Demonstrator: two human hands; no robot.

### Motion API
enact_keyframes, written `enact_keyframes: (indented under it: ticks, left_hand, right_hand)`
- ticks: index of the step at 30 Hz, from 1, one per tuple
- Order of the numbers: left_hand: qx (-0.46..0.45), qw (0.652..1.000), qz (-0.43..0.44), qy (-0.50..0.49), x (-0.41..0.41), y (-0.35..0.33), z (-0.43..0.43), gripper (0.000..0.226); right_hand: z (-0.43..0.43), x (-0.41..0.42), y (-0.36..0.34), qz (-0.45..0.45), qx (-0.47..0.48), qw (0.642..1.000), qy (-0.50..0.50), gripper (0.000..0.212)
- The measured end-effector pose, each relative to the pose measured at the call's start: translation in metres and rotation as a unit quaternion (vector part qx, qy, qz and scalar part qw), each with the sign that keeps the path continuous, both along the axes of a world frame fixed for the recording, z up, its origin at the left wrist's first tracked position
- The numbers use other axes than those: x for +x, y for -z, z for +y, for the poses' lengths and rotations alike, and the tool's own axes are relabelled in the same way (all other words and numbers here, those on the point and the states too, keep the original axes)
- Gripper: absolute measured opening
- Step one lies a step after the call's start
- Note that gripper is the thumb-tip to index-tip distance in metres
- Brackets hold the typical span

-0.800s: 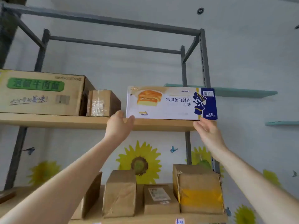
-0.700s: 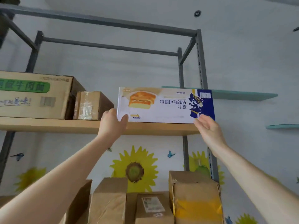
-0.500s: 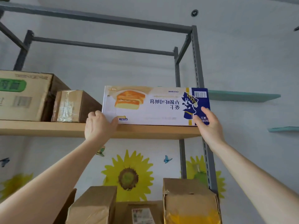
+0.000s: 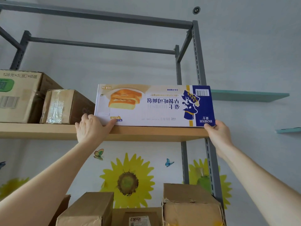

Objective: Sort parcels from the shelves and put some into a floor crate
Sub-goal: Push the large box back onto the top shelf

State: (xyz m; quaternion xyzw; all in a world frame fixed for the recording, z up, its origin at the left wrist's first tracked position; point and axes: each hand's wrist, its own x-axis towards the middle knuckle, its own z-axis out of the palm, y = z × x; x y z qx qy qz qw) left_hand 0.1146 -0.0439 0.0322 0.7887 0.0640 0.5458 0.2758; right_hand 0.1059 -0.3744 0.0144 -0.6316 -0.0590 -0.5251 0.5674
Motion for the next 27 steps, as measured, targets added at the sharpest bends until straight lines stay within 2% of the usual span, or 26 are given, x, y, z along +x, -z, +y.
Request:
enact_keyframes:
  ticks: [3, 5, 8, 10, 11, 13, 15, 17, 18, 19, 22, 23, 25, 27]
  left_hand:
    - [-0.055, 0.993, -0.058, 0.087, -0.007, 0.003, 0.003, 0.087]
    - [-0.098, 0.974, -0.129, 0.158, -0.012, 0.005, 0.009, 0.079]
    - [-0.142, 0.911, -0.209, 0.325, -0.025, 0.006, 0.018, 0.062]
    - [-0.145, 0.856, -0.226, 0.441, -0.034, 0.004, 0.022, 0.053]
    - [-0.136, 0.844, -0.234, 0.463, -0.037, 0.002, 0.024, 0.054]
    - [-0.128, 0.849, -0.248, 0.449, -0.042, -0.001, 0.025, 0.064]
    - [-0.186, 0.852, -0.257, 0.417, -0.048, -0.005, 0.026, 0.069]
    - [-0.236, 0.854, -0.273, 0.375, -0.047, -0.011, 0.027, 0.054]
    - [-0.233, 0.86, -0.285, 0.352, -0.047, -0.014, 0.025, 0.046]
    - [-0.22, 0.867, -0.289, 0.342, -0.048, -0.017, 0.023, 0.049]
    - [-0.222, 0.858, -0.267, 0.378, -0.058, -0.027, 0.006, 0.04]
    - [-0.236, 0.849, -0.252, 0.4, -0.062, -0.032, 0.001, 0.04]
    - [-0.268, 0.837, -0.235, 0.415, -0.068, -0.043, -0.003, 0.055]
    - [-0.28, 0.841, -0.233, 0.401, -0.064, -0.056, 0.005, 0.051]
  right_hand:
    - [0.003, -0.011, 0.002, -0.039, 0.022, 0.999, 0.009, 0.029]
    - [0.005, -0.023, 0.0, -0.078, 0.047, 0.996, -0.012, 0.03]
    - [0.008, -0.039, -0.01, -0.141, 0.105, 0.98, -0.088, 0.022]
    - [0.013, -0.05, -0.02, -0.171, 0.136, 0.967, -0.135, 0.006]
    - [0.016, -0.054, -0.023, -0.181, 0.145, 0.961, -0.151, 0.005]
    - [0.021, -0.059, -0.027, -0.199, 0.148, 0.953, -0.172, 0.011]
    - [0.022, -0.06, -0.028, -0.213, 0.152, 0.948, -0.181, 0.006]
    - [0.024, -0.059, -0.029, -0.213, 0.143, 0.949, -0.182, 0.014]
    - [0.024, -0.056, -0.029, -0.201, 0.128, 0.954, -0.183, 0.023]
    - [0.026, -0.054, -0.031, -0.179, 0.118, 0.96, -0.182, 0.029]
    - [0.025, -0.048, -0.039, -0.127, 0.119, 0.966, -0.193, 0.042]
    - [0.023, -0.049, -0.044, -0.123, 0.122, 0.967, -0.189, 0.038]
    - [0.019, -0.052, -0.052, -0.129, 0.117, 0.971, -0.167, 0.037]
    - [0.016, -0.055, -0.059, -0.15, 0.106, 0.971, -0.153, 0.033]
